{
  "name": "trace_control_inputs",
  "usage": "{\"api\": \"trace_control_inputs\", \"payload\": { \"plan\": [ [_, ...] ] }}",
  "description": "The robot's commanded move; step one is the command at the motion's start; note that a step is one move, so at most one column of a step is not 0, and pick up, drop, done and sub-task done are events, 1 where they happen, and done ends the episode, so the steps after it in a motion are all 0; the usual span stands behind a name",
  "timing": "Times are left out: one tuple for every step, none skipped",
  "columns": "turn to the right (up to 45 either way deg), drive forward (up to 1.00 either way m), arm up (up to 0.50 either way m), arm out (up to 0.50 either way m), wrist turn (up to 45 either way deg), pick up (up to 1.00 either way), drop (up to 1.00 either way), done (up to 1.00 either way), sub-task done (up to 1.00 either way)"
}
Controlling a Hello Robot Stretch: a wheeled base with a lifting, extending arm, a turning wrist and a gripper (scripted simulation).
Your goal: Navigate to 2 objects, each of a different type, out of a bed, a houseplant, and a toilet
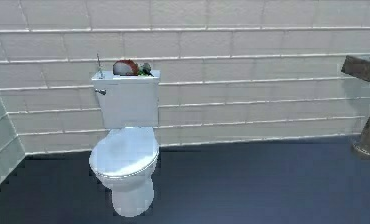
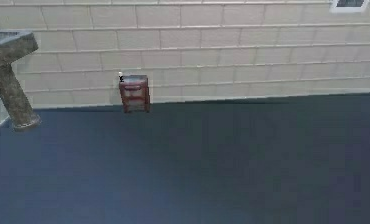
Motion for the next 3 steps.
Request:
{"api": "trace_control_inputs", "payload": {
  "plan": [
    [0.0, 0.3, 0.0, 0.0, 0.0, 0.0, 0.0, 0.0, 0.0],
    [-24.0, 0.0, 0.0, 0.0, 0.0, 0.0, 0.0, 0.0, 0.0],
    [0.0, 0.0, 0.0, 0.0, 0.0, 0.0, 0.0, 0.0, 1.0]
  ]
}}
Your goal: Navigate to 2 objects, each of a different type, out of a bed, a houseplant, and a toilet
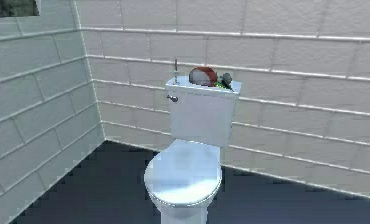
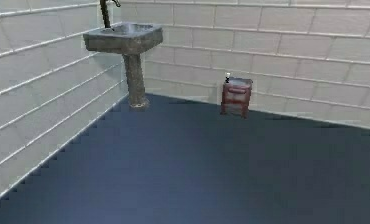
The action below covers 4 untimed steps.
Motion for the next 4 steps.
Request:
{"api": "trace_control_inputs", "payload": {
  "plan": [
    [-45.0, 0.0, 0.0, 0.0, 0.0, 0.0, 0.0, 0.0, 0.0],
    [-45.0, 0.0, 0.0, 0.0, 0.0, 0.0, 0.0, 0.0, 0.0],
    [-3.0, 0.0, 0.0, 0.0, 0.0, 0.0, 0.0, 0.0, 0.0],
    [0.0, 1.0, 0.0, 0.0, 0.0, 0.0, 0.0, 0.0, 0.0]
  ]
}}
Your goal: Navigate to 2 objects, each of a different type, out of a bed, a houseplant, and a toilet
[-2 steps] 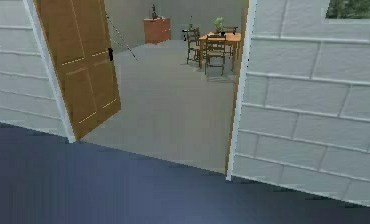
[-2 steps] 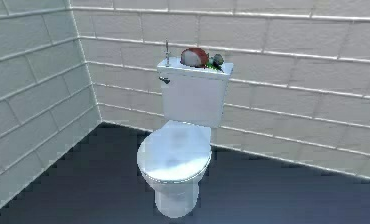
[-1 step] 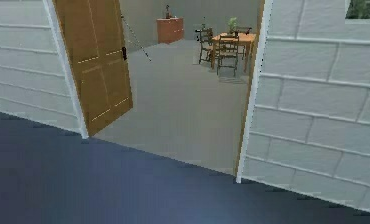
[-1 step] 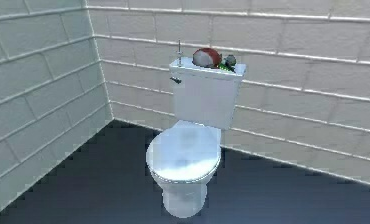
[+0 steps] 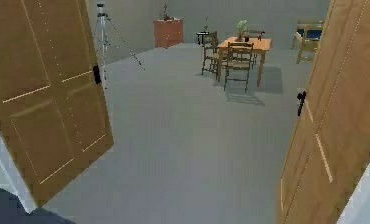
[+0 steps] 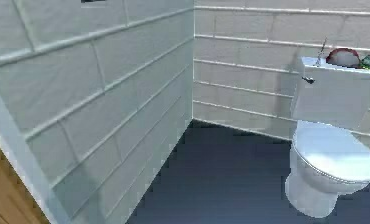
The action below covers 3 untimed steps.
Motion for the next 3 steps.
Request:
{"api": "trace_control_inputs", "payload": {
  "plan": [
    [0.0, 1.0, 0.0, 0.0, 0.0, 0.0, 0.0, 0.0, 0.0],
    [0.0, 0.4, 0.0, 0.0, 0.0, 0.0, 0.0, 0.0, 0.0],
    [18.0, 0.0, 0.0, 0.0, 0.0, 0.0, 0.0, 0.0, 0.0]
  ]
}}
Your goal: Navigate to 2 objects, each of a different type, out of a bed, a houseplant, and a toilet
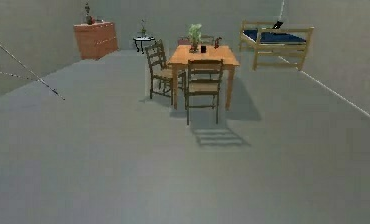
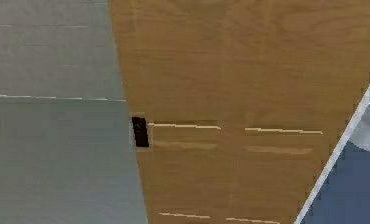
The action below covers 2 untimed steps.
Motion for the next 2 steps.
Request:
{"api": "trace_control_inputs", "payload": {
  "plan": [
    [0.0, 0.45, 0.0, 0.0, 0.0, 0.0, 0.0, 0.0, 0.0],
    [30.0, 0.0, 0.0, 0.0, 0.0, 0.0, 0.0, 0.0, 0.0]
  ]
}}
